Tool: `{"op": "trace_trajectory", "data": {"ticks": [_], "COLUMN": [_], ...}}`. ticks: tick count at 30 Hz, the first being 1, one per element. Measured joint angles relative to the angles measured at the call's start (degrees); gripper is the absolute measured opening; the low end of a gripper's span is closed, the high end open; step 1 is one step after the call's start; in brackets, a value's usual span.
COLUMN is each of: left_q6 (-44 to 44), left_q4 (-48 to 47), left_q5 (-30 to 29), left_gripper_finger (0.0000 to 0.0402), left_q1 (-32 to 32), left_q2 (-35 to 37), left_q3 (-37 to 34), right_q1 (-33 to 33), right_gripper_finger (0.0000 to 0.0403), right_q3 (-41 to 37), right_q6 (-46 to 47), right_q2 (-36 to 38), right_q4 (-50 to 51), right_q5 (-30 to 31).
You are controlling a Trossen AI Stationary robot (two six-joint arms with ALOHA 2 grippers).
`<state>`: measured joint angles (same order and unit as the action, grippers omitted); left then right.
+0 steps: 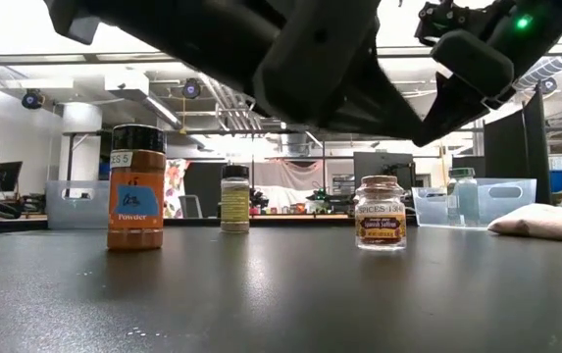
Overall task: Sort spices by type
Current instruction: Put the top brown spice bottle into the white bin
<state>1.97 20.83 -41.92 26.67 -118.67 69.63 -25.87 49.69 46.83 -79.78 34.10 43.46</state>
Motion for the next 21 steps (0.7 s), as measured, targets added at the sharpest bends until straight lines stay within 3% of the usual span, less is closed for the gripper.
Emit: {"op": "trace_trajectory", "data": {"ticks": [3, 8, 12, 16, 21], "left_q6": [1.4, 0.2, 0.3, 0.0, 0.3], "left_q4": [-0.6, 0.6, -2.2, -1.6, -1.4], "left_q5": [0.8, 11.4, 12.0, 19.5, 22.2], "left_gripper_finger": [0.0386, 0.0386, 0.0386, 0.0385, 0.0364], "left_q1": [-1.3, -4.8, -8.0, -10.7, -13.1], "left_q2": [0.0, 0.0, -0.2, -0.2, -0.2], "left_q3": [0.0, 0.0, -0.1, -0.4, -2.2], "right_q1": [0.0, 0.0, 0.0, 0.0, 0.0], "right_gripper_finger": [0.0013, 0.0013, 0.0013, 0.0013, 0.0013], "right_q3": [0.0, -0.1, -0.3, -0.5, -0.6], "right_q6": [-1.6, -2.5, -2.5, -2.5, -1.9], "right_q2": [0.5, 2.2, 3.3, 3.5, 3.1], "right_q4": [0.0, 0.9, 1.3, 1.4, 1.3], "right_q5": [0.1, 0.1, 0.2, 0.6, 0.7]}}
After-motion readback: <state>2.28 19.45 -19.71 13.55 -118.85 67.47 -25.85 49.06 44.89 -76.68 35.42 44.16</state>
